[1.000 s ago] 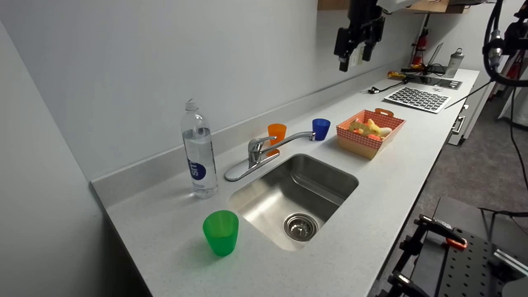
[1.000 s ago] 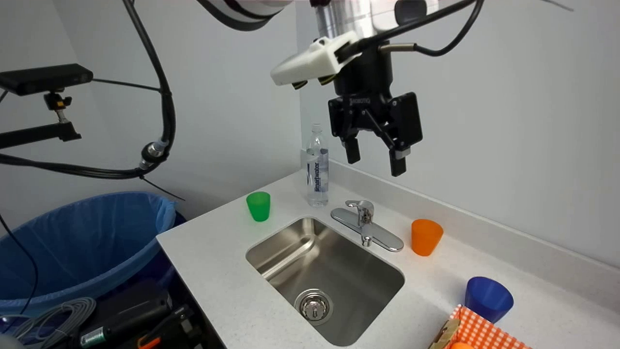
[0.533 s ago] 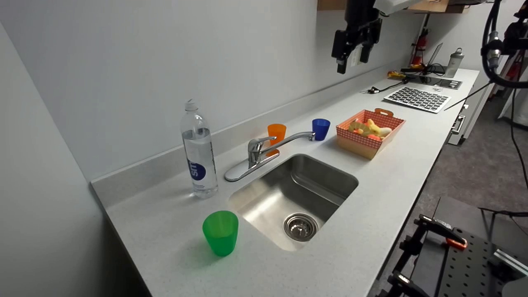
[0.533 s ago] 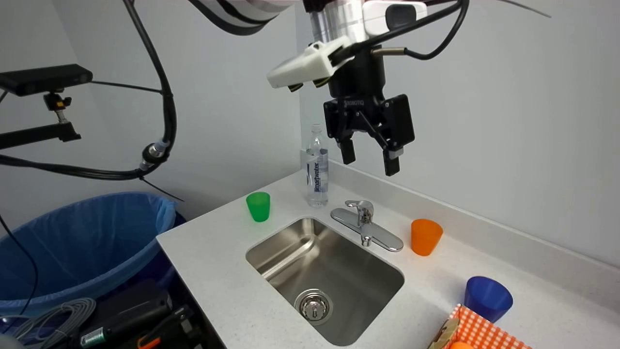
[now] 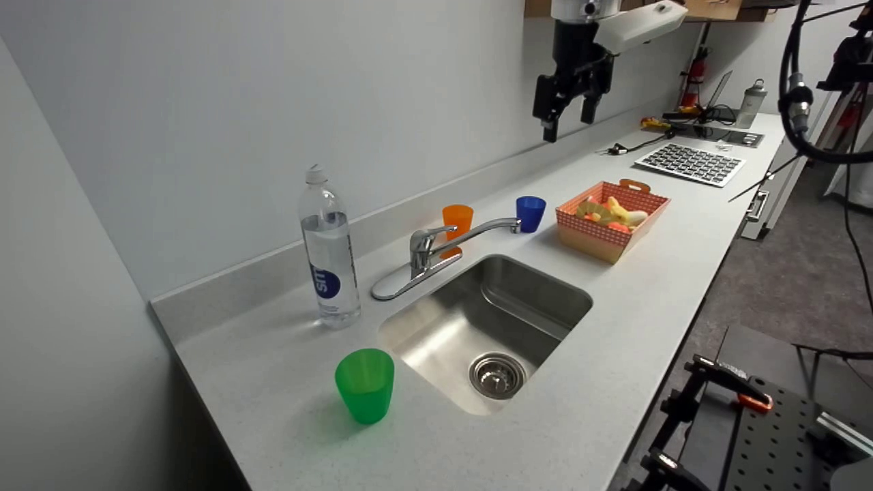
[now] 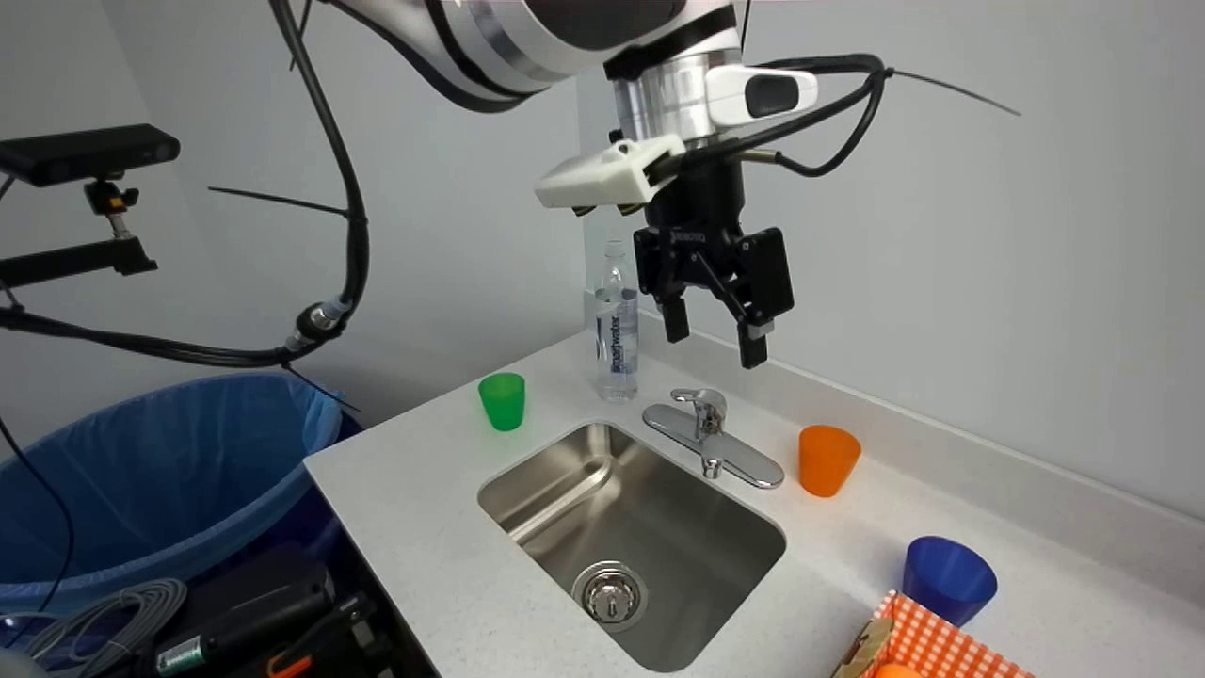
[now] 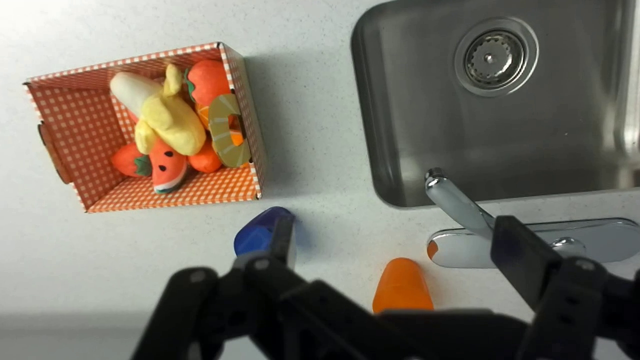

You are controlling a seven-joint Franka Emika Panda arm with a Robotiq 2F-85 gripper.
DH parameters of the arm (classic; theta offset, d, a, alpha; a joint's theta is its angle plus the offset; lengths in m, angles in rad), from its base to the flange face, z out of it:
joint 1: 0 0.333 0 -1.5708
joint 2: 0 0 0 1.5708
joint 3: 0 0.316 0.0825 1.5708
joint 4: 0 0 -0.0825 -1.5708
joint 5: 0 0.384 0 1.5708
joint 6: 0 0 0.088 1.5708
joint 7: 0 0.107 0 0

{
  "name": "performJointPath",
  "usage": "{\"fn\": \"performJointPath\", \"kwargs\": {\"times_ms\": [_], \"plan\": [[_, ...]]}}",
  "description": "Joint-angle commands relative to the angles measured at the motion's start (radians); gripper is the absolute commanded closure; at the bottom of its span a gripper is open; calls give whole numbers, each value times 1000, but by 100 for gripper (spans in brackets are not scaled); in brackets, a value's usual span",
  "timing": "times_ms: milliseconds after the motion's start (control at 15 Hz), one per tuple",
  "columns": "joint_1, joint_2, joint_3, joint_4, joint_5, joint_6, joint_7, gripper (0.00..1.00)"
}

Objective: Turn the tap nozzle slightly to the left

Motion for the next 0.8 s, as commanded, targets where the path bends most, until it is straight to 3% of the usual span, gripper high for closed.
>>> {"fn": "performJointPath", "kwargs": {"times_ms": [0,733], "plan": [[9,106,-11,75,2,44,32,0],[3,363,-68,326,11,38,-18,0]]}}
